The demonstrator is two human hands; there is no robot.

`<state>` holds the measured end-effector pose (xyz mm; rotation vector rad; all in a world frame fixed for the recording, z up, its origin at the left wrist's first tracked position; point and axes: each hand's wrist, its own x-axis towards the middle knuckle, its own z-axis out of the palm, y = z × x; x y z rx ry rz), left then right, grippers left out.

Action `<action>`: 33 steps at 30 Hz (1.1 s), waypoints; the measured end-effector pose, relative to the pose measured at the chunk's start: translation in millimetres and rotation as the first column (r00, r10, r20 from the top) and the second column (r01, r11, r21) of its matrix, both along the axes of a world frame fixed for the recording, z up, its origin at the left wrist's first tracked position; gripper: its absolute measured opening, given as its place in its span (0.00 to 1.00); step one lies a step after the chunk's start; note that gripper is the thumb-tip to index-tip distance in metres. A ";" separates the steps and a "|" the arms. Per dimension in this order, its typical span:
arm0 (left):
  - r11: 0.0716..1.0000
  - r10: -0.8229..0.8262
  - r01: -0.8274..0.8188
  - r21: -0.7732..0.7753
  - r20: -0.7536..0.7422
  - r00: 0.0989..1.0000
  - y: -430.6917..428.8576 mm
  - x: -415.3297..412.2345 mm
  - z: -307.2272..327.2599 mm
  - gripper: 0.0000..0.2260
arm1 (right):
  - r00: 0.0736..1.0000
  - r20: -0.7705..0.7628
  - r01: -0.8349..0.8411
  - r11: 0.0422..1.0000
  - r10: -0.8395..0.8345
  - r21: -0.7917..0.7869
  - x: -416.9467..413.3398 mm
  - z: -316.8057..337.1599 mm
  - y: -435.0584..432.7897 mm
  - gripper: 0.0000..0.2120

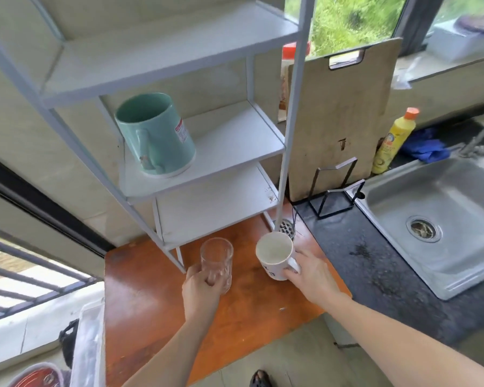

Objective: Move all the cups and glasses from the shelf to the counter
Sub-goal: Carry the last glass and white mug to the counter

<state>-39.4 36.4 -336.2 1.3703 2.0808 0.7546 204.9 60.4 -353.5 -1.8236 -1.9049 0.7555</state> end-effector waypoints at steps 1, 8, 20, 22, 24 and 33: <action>0.999 -0.031 0.031 0.004 -0.015 0.999 -2.8 5.9 3.0 0.17 | 1.000 0.010 -0.001 1.000 0.001 0.023 10.5 4.5 -7.1 0.22; 0.955 -0.277 0.286 0.074 -0.107 0.955 -13.2 89.1 32.5 0.12 | 0.988 0.113 0.090 0.988 -0.104 0.125 109.1 40.0 -68.3 0.18; 0.709 -0.678 0.672 0.212 -0.056 0.733 -59.6 338.4 72.8 0.22 | 0.827 0.219 0.480 0.854 -0.517 0.203 330.2 82.6 -219.5 0.18; 0.644 -0.744 0.732 0.223 -0.040 0.667 -65.2 381.1 76.9 0.23 | 0.776 0.227 0.550 0.808 -0.588 0.214 363.3 85.9 -241.5 0.18; 0.570 -0.802 0.784 0.244 -0.040 0.596 -66.7 425.6 79.0 0.22 | 0.727 0.228 0.612 0.762 -0.647 0.211 396.2 86.6 -260.4 0.20; 0.234 -0.956 0.934 0.271 -0.109 0.272 -71.0 627.6 86.8 0.21 | 0.431 0.267 0.835 0.493 -0.862 0.245 519.7 91.8 -332.4 0.20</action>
